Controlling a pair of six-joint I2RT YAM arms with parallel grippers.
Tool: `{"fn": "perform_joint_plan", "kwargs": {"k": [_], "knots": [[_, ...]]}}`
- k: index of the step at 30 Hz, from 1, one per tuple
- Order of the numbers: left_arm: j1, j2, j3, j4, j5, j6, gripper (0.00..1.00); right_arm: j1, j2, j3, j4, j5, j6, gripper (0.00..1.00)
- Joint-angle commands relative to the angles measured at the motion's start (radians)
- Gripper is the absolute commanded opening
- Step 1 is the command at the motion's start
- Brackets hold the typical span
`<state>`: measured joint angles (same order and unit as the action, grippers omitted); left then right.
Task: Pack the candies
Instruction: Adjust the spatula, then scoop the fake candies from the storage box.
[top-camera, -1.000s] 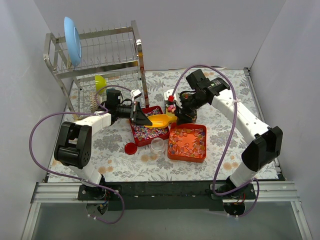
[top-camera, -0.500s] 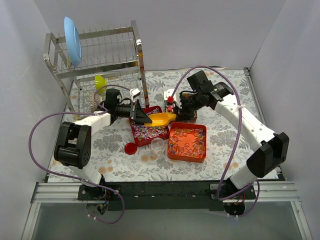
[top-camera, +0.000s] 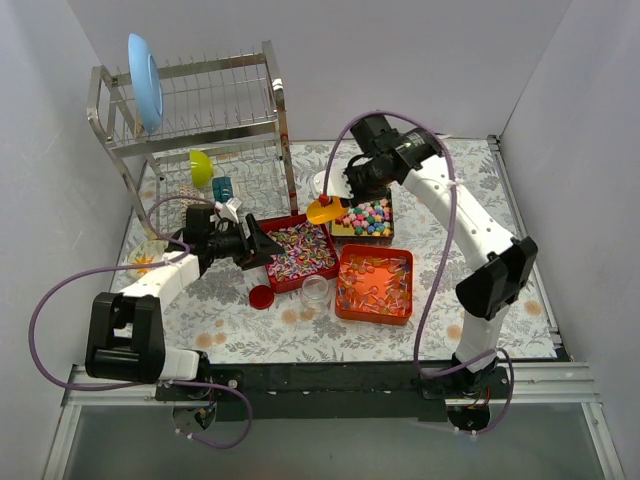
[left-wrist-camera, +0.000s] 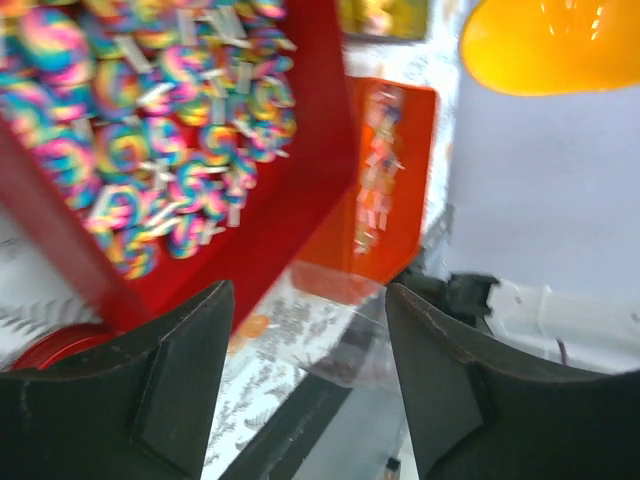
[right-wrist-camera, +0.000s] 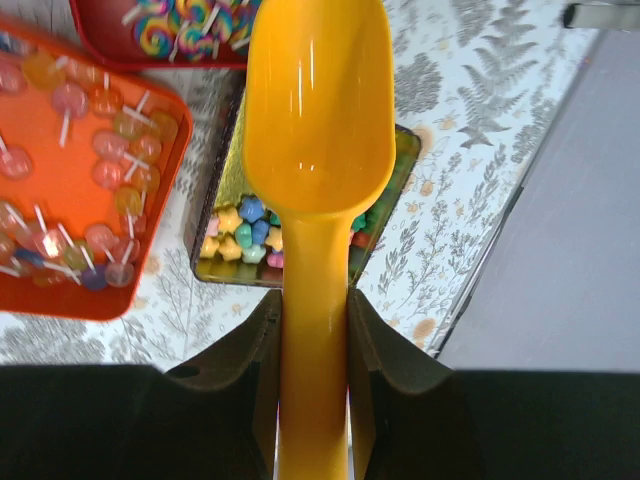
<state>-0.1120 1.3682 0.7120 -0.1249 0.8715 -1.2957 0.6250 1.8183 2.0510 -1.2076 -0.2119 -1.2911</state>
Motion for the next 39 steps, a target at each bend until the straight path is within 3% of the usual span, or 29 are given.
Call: {"fn": "perform_joint_plan", "kwargs": {"k": [1,5,14,21,22,23,24,26,32,39], "knots": [[0.002,-0.041,-0.061,-0.027,-0.226,-0.059,0.59,0.076,0.059,0.003,-0.081,0.207,-0.212,0.01],[0.003,-0.054,-0.104,0.005,-0.262,-0.100,0.53,0.136,0.105,-0.020,-0.037,0.363,-0.270,0.01],[0.015,-0.052,-0.146,0.027,-0.282,-0.163,0.49,0.234,0.257,0.044,0.072,0.578,-0.293,0.01],[0.049,-0.207,-0.086,-0.017,-0.250,-0.129,0.46,0.271,0.297,0.080,0.112,0.629,-0.286,0.01],[0.055,-0.222,-0.072,-0.051,-0.282,-0.128,0.43,0.271,0.297,0.080,0.114,0.635,-0.287,0.01],[0.061,-0.230,-0.065,-0.146,-0.322,-0.131,0.29,0.271,0.296,0.078,0.120,0.650,-0.289,0.01],[0.063,-0.222,-0.054,-0.191,-0.413,-0.132,0.21,0.272,0.294,0.078,0.121,0.658,-0.290,0.01],[0.080,-0.207,-0.058,-0.248,-0.449,-0.143,0.00,0.275,0.294,0.072,0.134,0.680,-0.295,0.01],[0.086,-0.064,-0.121,-0.147,-0.436,-0.205,0.00,0.297,0.295,-0.028,0.224,0.750,-0.312,0.01],[0.084,0.057,-0.117,-0.027,-0.362,-0.186,0.00,0.341,0.276,-0.130,0.249,0.723,-0.295,0.01]]}}
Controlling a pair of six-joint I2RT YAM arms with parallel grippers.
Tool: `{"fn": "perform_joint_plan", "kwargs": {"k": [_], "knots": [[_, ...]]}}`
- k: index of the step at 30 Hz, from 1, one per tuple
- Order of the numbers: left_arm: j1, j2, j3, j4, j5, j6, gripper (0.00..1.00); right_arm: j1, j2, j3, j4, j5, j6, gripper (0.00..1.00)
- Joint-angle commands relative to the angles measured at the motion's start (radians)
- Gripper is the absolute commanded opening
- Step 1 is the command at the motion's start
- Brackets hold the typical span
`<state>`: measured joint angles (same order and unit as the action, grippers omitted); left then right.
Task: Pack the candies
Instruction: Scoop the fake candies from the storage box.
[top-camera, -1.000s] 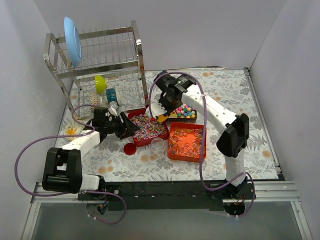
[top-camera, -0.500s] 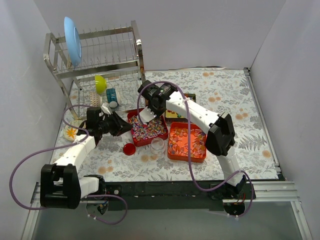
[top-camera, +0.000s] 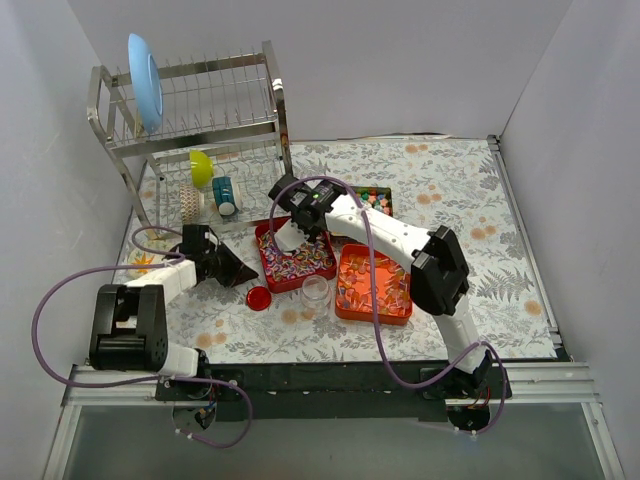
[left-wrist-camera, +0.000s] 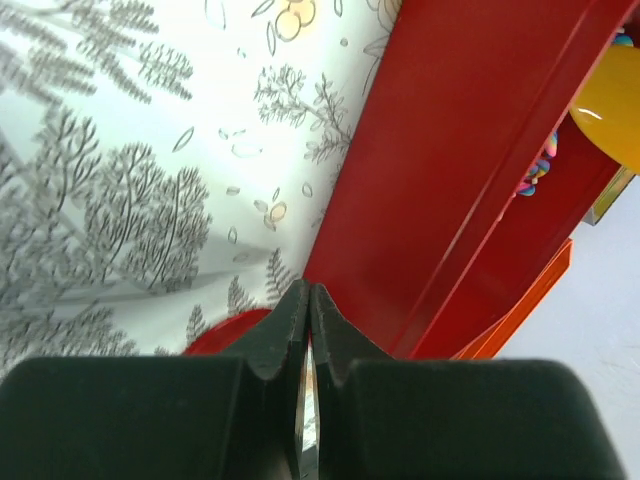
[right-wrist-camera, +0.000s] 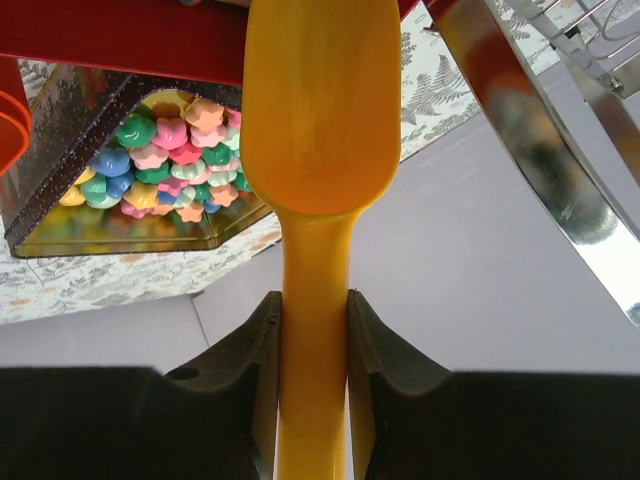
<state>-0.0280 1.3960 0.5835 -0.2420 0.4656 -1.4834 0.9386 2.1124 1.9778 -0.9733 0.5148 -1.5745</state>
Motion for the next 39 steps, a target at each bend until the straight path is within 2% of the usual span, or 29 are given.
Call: {"fn": "perform_joint_plan", "kwargs": {"k": [1,9,17,30,39], "knots": [[-0.004,0.041,0.013,0.102,0.050,0.000,0.00,0.037,-0.022,-0.069,0.010,-0.027,0.001,0.01],[-0.029,0.067,-0.042,0.187,0.081,-0.041,0.00,0.150,-0.023,-0.016,-0.074,-0.148,0.080,0.01],[-0.030,0.078,-0.039,0.210,0.084,-0.037,0.00,0.160,0.005,0.128,-0.182,-0.182,0.125,0.01],[-0.030,0.064,-0.045,0.213,0.071,-0.040,0.00,0.062,-0.032,0.046,-0.096,-0.055,0.004,0.01],[-0.030,0.084,-0.045,0.228,0.087,-0.037,0.00,0.054,-0.029,-0.036,-0.117,-0.146,-0.001,0.01]]}}
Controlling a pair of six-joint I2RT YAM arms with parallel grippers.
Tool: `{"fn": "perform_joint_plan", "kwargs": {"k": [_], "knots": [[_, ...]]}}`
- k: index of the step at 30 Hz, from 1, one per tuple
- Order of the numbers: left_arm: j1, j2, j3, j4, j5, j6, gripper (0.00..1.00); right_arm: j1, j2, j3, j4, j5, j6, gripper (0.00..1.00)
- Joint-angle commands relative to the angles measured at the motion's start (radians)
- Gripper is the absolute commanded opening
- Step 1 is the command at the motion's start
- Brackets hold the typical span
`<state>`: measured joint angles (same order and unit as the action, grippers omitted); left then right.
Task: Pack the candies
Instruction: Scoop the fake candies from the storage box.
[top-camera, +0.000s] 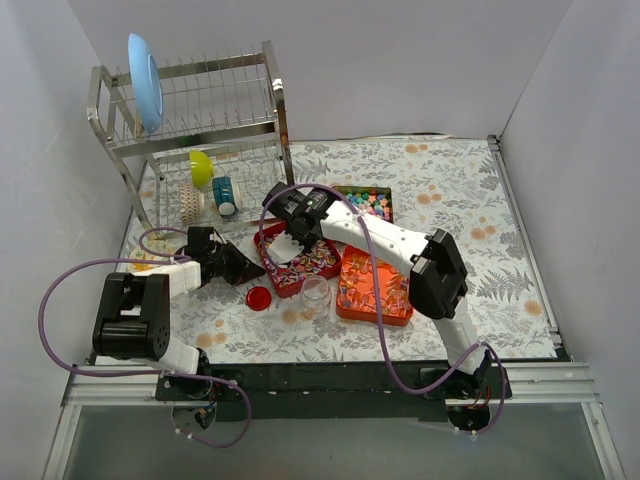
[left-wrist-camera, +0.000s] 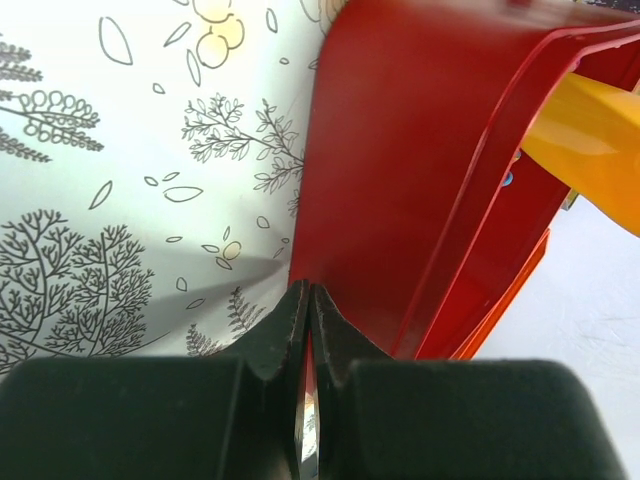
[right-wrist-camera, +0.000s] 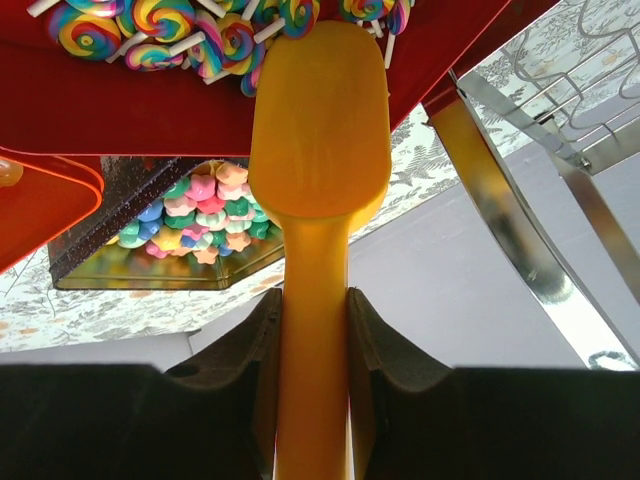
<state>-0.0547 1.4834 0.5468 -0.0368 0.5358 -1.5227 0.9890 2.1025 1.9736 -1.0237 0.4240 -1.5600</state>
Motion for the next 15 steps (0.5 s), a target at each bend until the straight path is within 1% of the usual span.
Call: {"fn": "perform_joint_plan", "kwargs": {"k": [1,4,10,15], "knots": [[-0.002,-0.002,-0.005,0.025,0.018,0.002,0.00,0.005,-0.021,-0.025,-0.093,-0.092,-0.014,0.01],[-0.004,0.012,-0.001,0.028,0.024,0.004,0.00,0.017,-0.032,-0.012,-0.140,-0.157,-0.005,0.01],[-0.002,0.032,0.008,0.031,0.027,0.002,0.00,0.034,-0.059,-0.001,-0.180,-0.249,-0.003,0.01],[-0.004,0.038,0.013,0.031,0.032,-0.001,0.00,0.063,-0.061,0.024,-0.200,-0.258,0.008,0.01]]}}
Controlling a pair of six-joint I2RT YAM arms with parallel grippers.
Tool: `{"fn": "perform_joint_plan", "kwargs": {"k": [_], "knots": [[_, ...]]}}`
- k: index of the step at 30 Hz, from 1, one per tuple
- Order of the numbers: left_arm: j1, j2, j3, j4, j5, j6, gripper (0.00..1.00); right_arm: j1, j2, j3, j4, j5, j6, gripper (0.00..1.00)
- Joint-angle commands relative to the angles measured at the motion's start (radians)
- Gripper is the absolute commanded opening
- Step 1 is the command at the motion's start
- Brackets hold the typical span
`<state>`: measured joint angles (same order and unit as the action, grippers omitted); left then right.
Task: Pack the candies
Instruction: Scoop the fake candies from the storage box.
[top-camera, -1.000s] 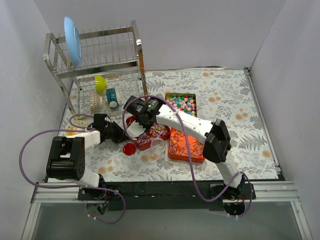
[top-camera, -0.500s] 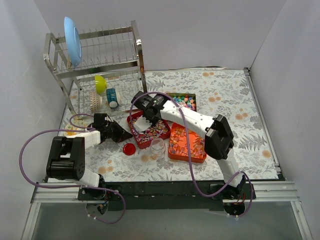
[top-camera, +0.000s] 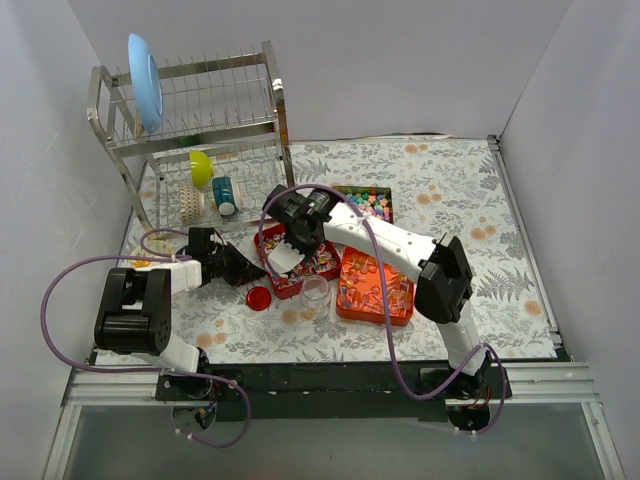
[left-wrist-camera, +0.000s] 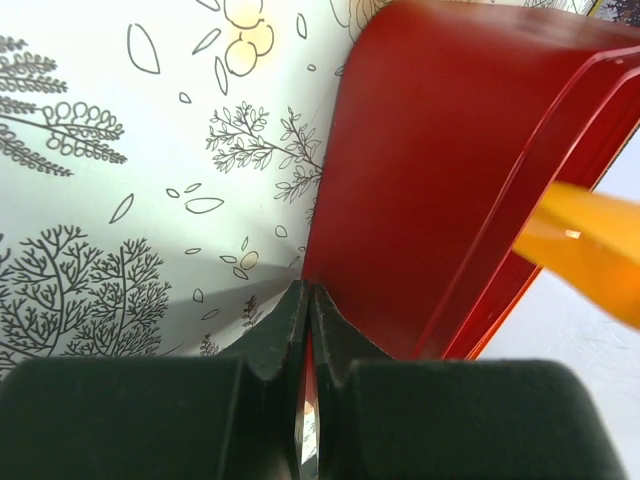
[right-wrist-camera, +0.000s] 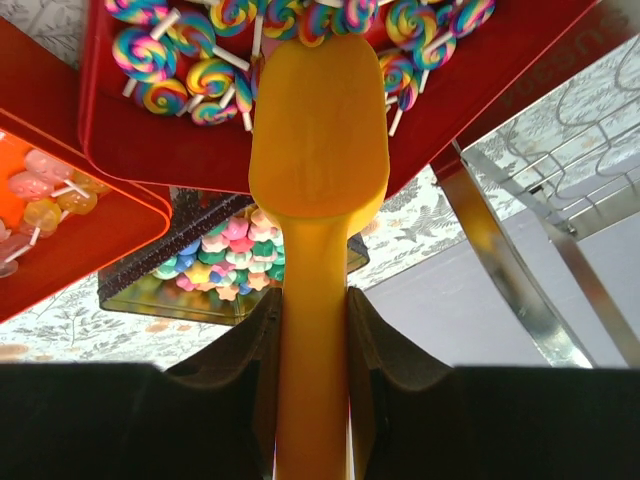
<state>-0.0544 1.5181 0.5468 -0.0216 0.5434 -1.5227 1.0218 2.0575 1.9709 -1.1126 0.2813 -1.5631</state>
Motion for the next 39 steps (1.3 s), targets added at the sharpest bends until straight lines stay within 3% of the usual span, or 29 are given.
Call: {"fn": "perform_joint_plan", "kwargs": {"k": [1,8,12,18,27,39], "knots": [[-0.002,0.002,0.013,0.015,0.024,-0.002,0.00,0.034,-0.011,0.025,-0.110,-0.096,0.014,0.01],[-0.004,-0.007,0.002,0.017,0.029,-0.002,0.00,-0.002,0.036,0.008,-0.041,0.021,0.041,0.01],[-0.004,-0.006,-0.005,0.015,0.038,-0.005,0.00,-0.051,0.072,0.048,-0.035,0.012,0.023,0.01],[-0.002,0.027,0.002,0.049,0.044,0.001,0.00,-0.121,0.099,0.040,-0.059,-0.048,-0.021,0.01],[-0.002,0.105,0.067,0.042,0.058,0.018,0.00,-0.088,0.038,-0.081,-0.070,-0.191,-0.035,0.01],[-0.002,0.137,0.114,0.040,0.059,0.013,0.00,-0.083,0.142,-0.006,-0.012,-0.309,0.010,0.01]]}}
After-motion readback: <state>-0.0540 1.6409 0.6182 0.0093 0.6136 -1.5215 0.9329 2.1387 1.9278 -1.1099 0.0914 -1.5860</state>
